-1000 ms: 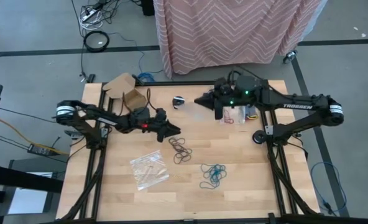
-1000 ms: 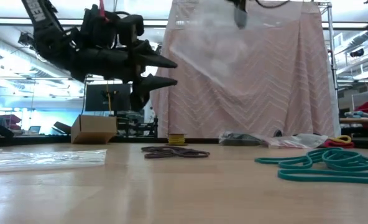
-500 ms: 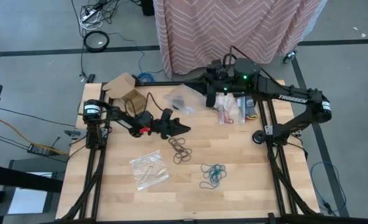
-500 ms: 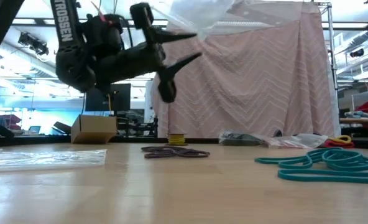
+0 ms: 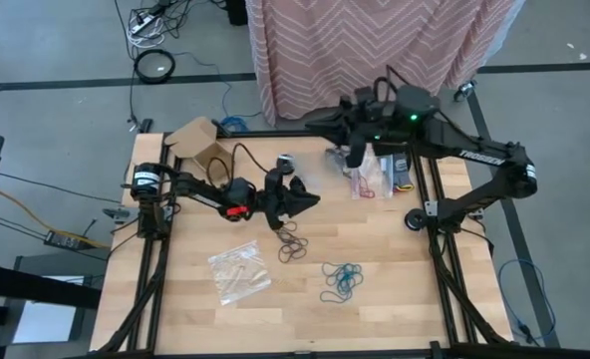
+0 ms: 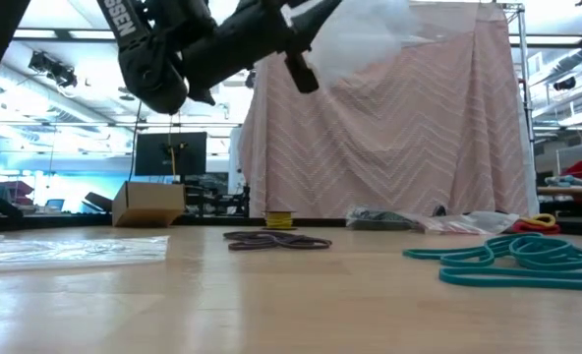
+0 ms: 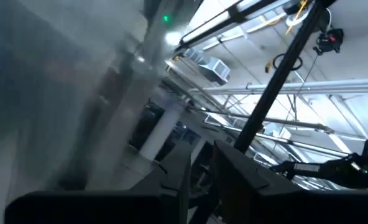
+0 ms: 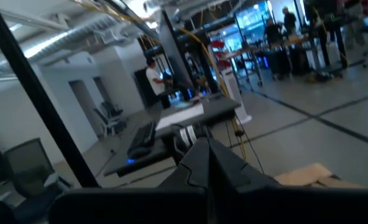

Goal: Sort rubber bands
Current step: Open the transparent zip bag

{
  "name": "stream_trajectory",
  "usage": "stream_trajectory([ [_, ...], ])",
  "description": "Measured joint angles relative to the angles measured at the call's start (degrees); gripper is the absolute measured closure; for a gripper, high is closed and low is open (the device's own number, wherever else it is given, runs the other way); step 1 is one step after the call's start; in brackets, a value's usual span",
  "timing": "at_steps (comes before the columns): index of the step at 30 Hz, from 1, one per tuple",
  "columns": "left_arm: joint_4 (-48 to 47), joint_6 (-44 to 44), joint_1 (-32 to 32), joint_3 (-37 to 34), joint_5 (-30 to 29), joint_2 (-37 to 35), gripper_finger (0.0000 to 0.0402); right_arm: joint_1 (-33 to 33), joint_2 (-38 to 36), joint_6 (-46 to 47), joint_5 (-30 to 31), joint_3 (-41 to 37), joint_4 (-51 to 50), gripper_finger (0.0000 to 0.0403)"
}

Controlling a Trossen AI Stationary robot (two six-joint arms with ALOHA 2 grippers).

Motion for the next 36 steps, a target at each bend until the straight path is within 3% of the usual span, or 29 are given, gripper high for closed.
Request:
stream_trajectory([
  [6,-4.44,-3.85,-0.48,-0.23,2.84,-0.02,0.0306,-0.04,-2.91,-0.04,0.0,0.02,-3.94,0.0403],
  [10,-7.21,-9.14,-1.28,-2.13,7.15,0.0,0.0311,-0.1,-5.22,-3.64,2.2,0.02,-25.79,0.0403],
  [14,-6.29,-11.43,-3.07,-4.74,7.74,0.0,0.0324,-0.72,-5.97,-5.41,5.78,-2.44,-50.8,0.0403],
  [17,-0.52,-12.71,-4.67,-6.45,6.07,-0.12,0.0332,-0.84,-6.24,-4.92,4.13,-9.8,-57.18,0.0402],
  [23,-5.45,-7.18,-8.47,-9.37,0.82,-8.82,0.0345,0.71,-10.15,2.65,-5.61,-34.3,-41.28,0.037],
  [27,-23.89,1.85,-10.48,-9.39,-3.51,-19.2,0.0346,1.49,-10.6,11.26,-9.13,-49.06,-23.88,0.032],
  [32,-53.72,14.07,-12.49,-5.97,-14.36,-32.11,0.0346,1.81,-8.56,18.08,-7.69,-59.23,-10.56,0.0254],
  [36,-65.66,18.72,-12.94,-4.7,-19.43,-37.43,0.0346,3.27,-6.47,11.7,-1.23,-60.96,-6.9,0.0221],
])
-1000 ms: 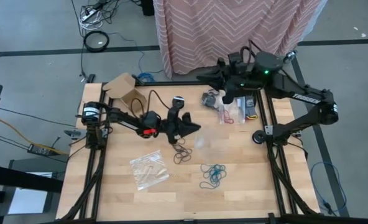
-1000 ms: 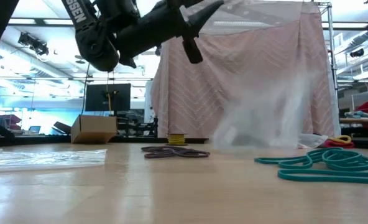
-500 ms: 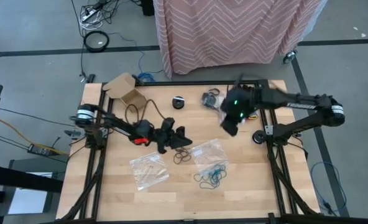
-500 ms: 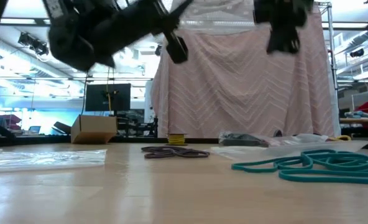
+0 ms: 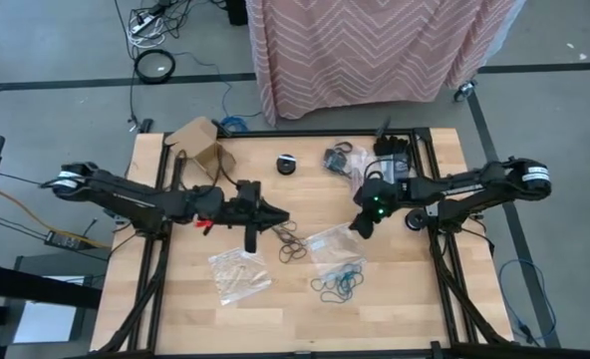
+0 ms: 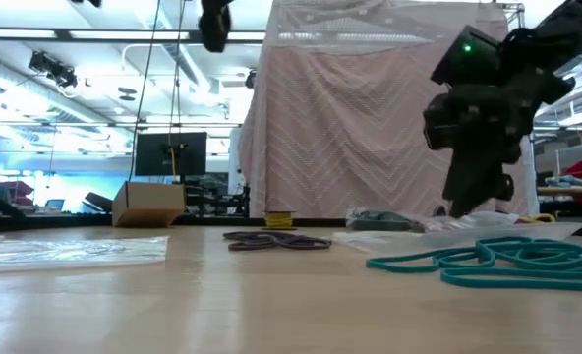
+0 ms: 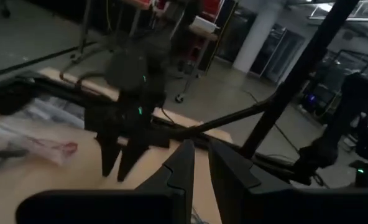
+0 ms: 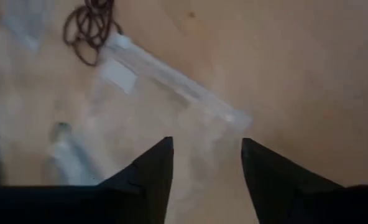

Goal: Sort rubber bands
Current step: Open the transparent zip bag

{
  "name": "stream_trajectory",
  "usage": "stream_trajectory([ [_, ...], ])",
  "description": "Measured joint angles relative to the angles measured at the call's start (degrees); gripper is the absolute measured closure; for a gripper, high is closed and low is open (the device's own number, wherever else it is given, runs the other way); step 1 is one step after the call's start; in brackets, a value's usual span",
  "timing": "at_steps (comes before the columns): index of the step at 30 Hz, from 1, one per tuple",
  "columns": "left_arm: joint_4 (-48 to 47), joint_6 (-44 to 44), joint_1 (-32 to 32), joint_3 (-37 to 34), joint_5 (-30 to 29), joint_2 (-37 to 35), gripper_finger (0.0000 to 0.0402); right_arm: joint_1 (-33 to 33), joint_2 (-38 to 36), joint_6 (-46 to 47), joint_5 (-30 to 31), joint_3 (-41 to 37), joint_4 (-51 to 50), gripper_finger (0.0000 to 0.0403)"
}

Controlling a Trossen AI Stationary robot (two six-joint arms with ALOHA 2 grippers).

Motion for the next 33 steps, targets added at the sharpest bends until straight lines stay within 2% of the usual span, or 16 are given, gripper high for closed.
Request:
stream_trajectory([
  [6,-5.09,0.77,-0.02,0.14,-0.75,-2.22,0.0346,3.27,5.56,-12.32,8.24,0.29,3.66,0.0188],
  [13,-8.69,0.56,-0.02,0.1,-0.75,-2.33,0.0346,6.83,14.01,-15.07,9.59,1.53,7.69,0.0178],
  [15,-8.52,0.56,0.05,0.11,-0.75,-2.33,0.0346,7.4,15.01,-11.79,10.57,2.5,6.78,0.02],
  [16,-8.69,0.56,0.13,0.11,-0.75,-2.33,0.0346,7.69,15.18,-9.69,11.34,3.02,5.92,0.0224],
  [19,-9.27,0.56,0.6,0.14,-0.72,-2.33,0.0346,8.56,15.32,-5.48,10.99,4.14,4.25,0.034],
  [20,-9.02,0.56,0.9,0.14,-0.73,-2.33,0.0346,8.85,15.32,-5.08,9.03,4.4,3.81,0.037],
  [21,-8.98,0.59,1.28,0.14,-0.74,-2.33,0.0346,9.11,15.33,-4.66,7.71,4.61,3.77,0.0383],
  [25,-8.9,0.62,2.96,0.14,-0.71,-2.33,0.0346,9.07,14.96,0.22,0.45,4.61,5.69,0.04],
  [28,-8.72,0.64,4.28,0.14,-0.7,-2.33,0.0346,9.49,12.64,3.16,-5.86,4.24,11.27,0.0402],
  [33,-9.06,0.7,5.81,0.14,1.24,-2.33,0.0346,9.88,6.03,6.26,-5.68,4.44,18.73,0.0403],
])
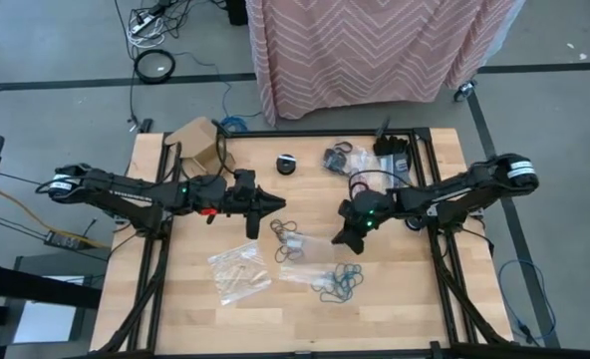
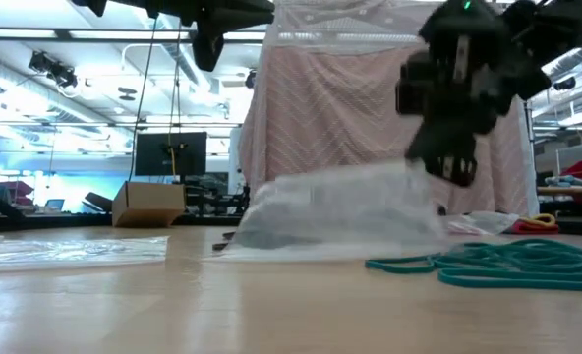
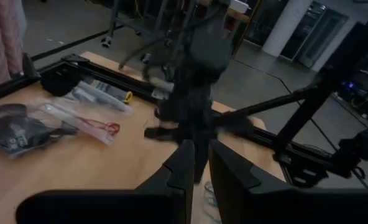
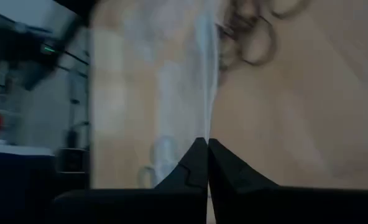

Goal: Sort rubber bands
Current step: Open the transparent zip bag

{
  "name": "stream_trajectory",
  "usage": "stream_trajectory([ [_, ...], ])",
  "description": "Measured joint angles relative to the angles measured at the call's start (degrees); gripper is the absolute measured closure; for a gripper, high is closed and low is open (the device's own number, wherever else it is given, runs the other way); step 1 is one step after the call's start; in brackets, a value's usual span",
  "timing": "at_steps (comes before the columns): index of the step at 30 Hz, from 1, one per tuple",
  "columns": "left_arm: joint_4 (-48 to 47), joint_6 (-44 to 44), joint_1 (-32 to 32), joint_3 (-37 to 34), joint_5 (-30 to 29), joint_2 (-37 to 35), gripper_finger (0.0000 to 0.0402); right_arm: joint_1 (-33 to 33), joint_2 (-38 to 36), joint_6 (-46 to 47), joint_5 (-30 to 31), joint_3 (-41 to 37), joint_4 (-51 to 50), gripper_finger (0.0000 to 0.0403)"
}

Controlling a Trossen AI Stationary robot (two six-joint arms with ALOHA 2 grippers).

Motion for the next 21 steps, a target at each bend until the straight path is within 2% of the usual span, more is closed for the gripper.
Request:
stream_trajectory([
  [3,-1.36,0.04,0.68,0.0,1.92,0.02,0.0346,-0.01,-5.46,0.73,2.36,0.5,1.54,0.0403],
  [9,-11.3,0.05,2.56,0.0,6.19,0.08,0.0342,-0.03,-12.95,-3.19,6.05,5.16,-4.6,0.0403],
  [13,-14.63,1.59,3.81,-0.03,11.47,0.99,0.0326,-0.1,-14.05,-6.79,7.45,10.05,-11.29,0.0403],
  [15,-15.17,1.31,4.52,0.04,12.13,1.54,0.0312,-0.1,-14.08,-8.67,7.79,13.13,-14.02,0.0403],
  [18,-18.17,-1.01,5.7,-0.12,12.42,2.23,0.0285,-0.1,-13.64,-11.39,8.25,17.44,-17.48,0.0403],
  [21,-16.6,-3.67,6.65,-1.66,15.94,2.27,0.0256,-0.18,-13.61,-13.56,9.38,21.18,-19.65,0.0403],
])
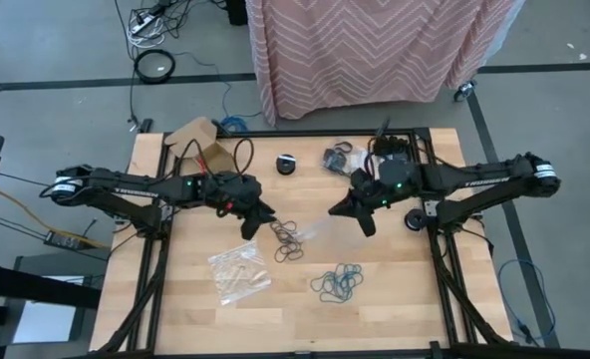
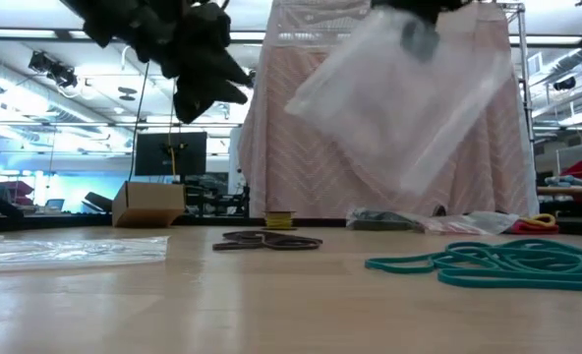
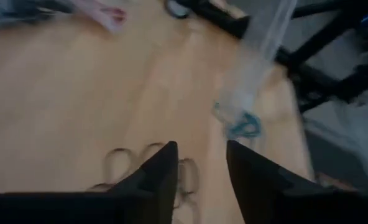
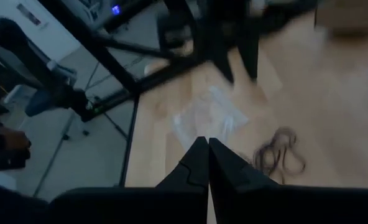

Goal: Sort rubber bands
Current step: Open the transparent zip bag

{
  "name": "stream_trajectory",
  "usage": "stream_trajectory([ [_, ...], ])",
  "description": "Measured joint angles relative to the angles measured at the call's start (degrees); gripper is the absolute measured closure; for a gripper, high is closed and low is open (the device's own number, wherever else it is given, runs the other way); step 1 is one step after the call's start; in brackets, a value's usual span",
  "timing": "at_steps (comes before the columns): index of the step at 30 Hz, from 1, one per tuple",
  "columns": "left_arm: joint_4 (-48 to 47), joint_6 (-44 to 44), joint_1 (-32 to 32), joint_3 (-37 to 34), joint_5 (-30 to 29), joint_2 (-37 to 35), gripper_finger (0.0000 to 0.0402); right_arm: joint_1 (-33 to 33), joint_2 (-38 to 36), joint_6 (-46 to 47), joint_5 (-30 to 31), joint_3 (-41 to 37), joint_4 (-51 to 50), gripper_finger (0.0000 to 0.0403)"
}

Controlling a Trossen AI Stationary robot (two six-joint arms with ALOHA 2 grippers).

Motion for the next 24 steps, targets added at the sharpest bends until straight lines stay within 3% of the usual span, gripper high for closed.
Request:
stream_trajectory([
  [3,4.6,-3.01,0.02,-1.94,2.85,-0.04,0.0233,-0.35,-0.12,-1.58,1.18,3.09,-2.06,0.0403],
  [10,24.19,-9.83,-1.51,-7.91,1.15,2.16,0.021,-1.97,-0.08,-3.75,2.07,6.96,-2.38,0.0403],
  [24,44.06,-6.94,-4.09,-7.97,-6.65,18.22,0.0209,-4.38,-0.08,-4.39,1.82,10.41,-2.17,0.0403],
])
